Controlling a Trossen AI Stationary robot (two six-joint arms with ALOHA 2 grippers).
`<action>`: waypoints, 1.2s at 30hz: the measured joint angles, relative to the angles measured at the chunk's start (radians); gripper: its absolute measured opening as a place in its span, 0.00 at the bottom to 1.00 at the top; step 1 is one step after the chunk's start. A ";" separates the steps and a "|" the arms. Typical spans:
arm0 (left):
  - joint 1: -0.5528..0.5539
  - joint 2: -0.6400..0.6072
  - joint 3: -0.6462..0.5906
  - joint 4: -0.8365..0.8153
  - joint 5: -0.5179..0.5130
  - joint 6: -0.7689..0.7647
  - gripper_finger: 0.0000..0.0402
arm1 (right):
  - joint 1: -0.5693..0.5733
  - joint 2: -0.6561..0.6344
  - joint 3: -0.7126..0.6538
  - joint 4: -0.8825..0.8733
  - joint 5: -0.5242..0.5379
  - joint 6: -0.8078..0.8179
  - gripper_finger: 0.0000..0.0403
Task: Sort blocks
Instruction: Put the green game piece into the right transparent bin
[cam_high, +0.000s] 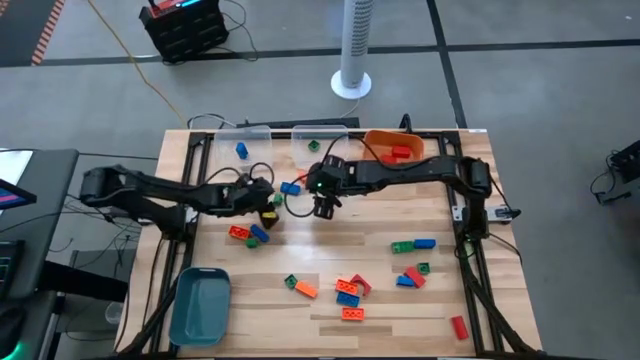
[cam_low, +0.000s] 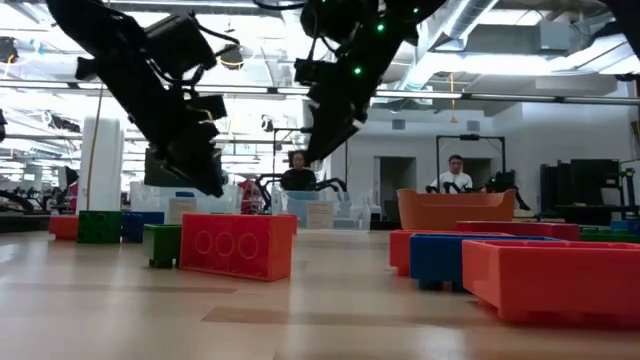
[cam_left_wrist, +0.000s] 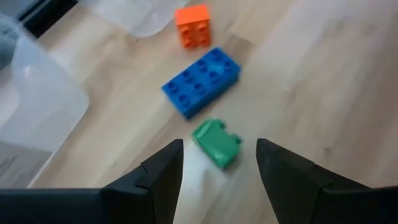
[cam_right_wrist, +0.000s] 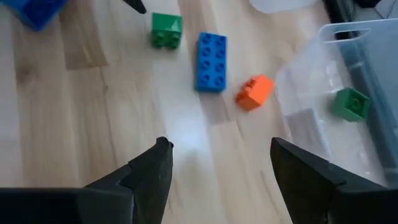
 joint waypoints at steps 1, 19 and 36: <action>0.000 0.021 0.015 -0.002 -0.016 -0.022 0.49 | -0.001 -0.009 0.000 -0.016 0.000 -0.001 0.68; 0.002 0.356 0.201 -0.106 -0.107 -0.135 0.50 | 0.028 -0.021 -0.163 0.119 0.003 -0.048 0.68; -0.001 0.272 0.305 -0.385 -0.135 -0.075 0.47 | 0.042 -0.039 -0.167 0.124 0.000 -0.023 0.68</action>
